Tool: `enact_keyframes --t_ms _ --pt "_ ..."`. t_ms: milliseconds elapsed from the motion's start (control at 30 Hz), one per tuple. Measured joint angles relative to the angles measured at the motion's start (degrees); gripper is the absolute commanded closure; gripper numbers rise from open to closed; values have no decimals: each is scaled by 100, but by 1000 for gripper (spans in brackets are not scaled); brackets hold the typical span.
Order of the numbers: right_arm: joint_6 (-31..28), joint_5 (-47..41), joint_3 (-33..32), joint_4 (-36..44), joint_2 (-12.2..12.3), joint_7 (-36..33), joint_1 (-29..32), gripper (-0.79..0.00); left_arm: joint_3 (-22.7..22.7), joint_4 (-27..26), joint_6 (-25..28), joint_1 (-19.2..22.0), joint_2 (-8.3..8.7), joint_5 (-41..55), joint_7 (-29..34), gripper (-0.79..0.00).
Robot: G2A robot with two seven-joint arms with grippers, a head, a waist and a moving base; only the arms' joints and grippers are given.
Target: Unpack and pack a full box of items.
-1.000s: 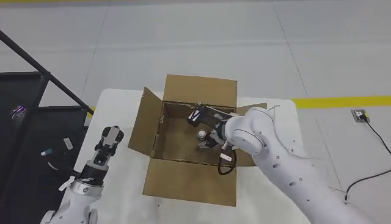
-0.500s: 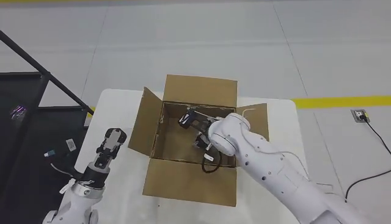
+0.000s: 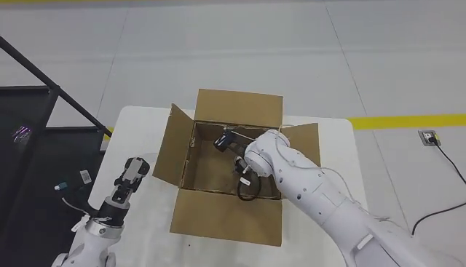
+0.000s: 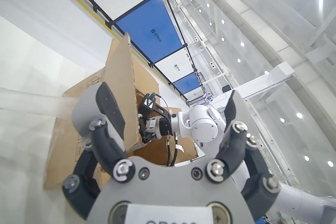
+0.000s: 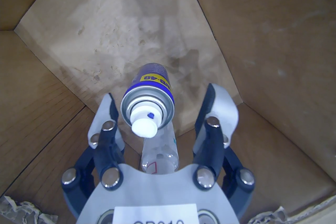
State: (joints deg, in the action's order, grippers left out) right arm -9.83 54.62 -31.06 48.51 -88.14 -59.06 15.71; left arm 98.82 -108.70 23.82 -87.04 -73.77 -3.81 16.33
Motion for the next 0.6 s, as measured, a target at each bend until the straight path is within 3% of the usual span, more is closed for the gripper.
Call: enact_keyframes --t_ms 200,333,433,600 --pt "-181 -174 -66 -84 -109 86 -111 0 -41 50 -51 121 19 -3 59 -785" --pt "-235 -242 -208 325 -86 -14 -101 0 -90 137 -86 261 33 -1 129 -785" --pt "-206 -220 -419 1002 17 -207 20 0 -145 206 -108 386 44 0 195 -785" --pt "116 291 -1070 2964 354 -840 513 0 -218 316 -111 592 63 36 305 -785"
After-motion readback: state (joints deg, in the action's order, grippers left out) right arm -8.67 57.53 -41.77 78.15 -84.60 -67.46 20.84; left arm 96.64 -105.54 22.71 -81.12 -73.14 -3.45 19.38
